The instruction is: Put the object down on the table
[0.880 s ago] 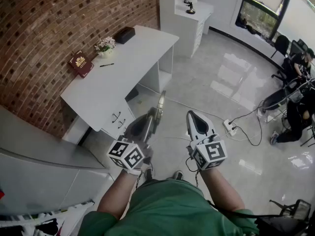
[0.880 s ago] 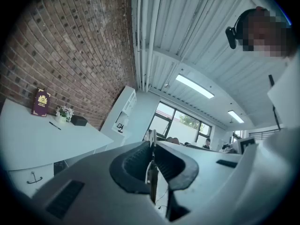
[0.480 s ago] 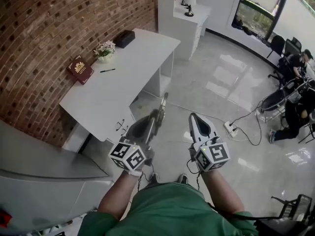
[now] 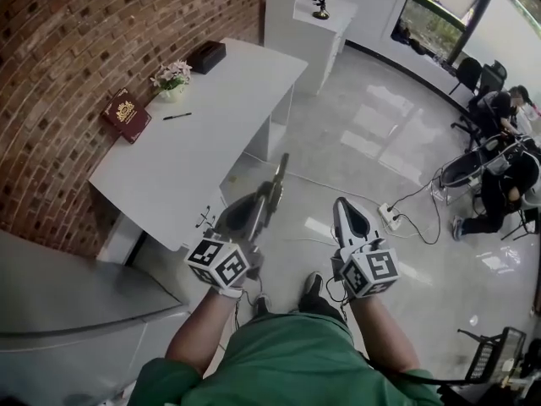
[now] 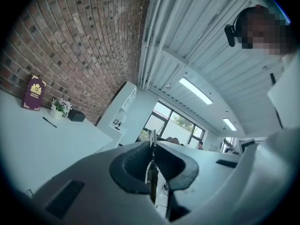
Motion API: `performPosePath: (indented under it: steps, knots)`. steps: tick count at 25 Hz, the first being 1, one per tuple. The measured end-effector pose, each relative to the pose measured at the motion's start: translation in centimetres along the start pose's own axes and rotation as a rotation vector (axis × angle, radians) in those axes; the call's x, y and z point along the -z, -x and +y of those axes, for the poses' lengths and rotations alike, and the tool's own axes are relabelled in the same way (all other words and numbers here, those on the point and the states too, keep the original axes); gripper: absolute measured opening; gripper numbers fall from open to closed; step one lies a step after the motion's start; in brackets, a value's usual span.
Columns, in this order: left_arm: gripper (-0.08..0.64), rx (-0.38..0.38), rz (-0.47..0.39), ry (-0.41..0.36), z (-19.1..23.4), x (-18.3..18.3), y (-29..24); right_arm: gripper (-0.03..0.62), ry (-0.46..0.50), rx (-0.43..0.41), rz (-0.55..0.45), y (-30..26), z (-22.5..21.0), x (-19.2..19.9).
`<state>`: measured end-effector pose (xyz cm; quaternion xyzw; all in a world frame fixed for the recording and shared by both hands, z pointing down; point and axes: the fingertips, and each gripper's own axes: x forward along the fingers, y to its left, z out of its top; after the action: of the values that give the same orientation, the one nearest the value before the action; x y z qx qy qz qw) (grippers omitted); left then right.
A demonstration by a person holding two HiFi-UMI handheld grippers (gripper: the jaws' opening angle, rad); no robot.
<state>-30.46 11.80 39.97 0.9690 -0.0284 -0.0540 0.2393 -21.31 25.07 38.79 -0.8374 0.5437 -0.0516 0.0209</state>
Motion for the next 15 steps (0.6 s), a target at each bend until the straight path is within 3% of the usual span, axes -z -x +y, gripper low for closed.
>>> performPosePath:
  steps: [8,15]
  knots:
    - [0.028,-0.044,0.02,-0.027,1.9,0.4,-6.2,0.002,-0.046,-0.032,0.011,-4.7,-5.0,1.0]
    - [0.028,-0.107,0.024,-0.07,1.5,-0.6,-15.3,0.002,-0.084,-0.1,-0.02,-10.0,-13.4,-0.9]
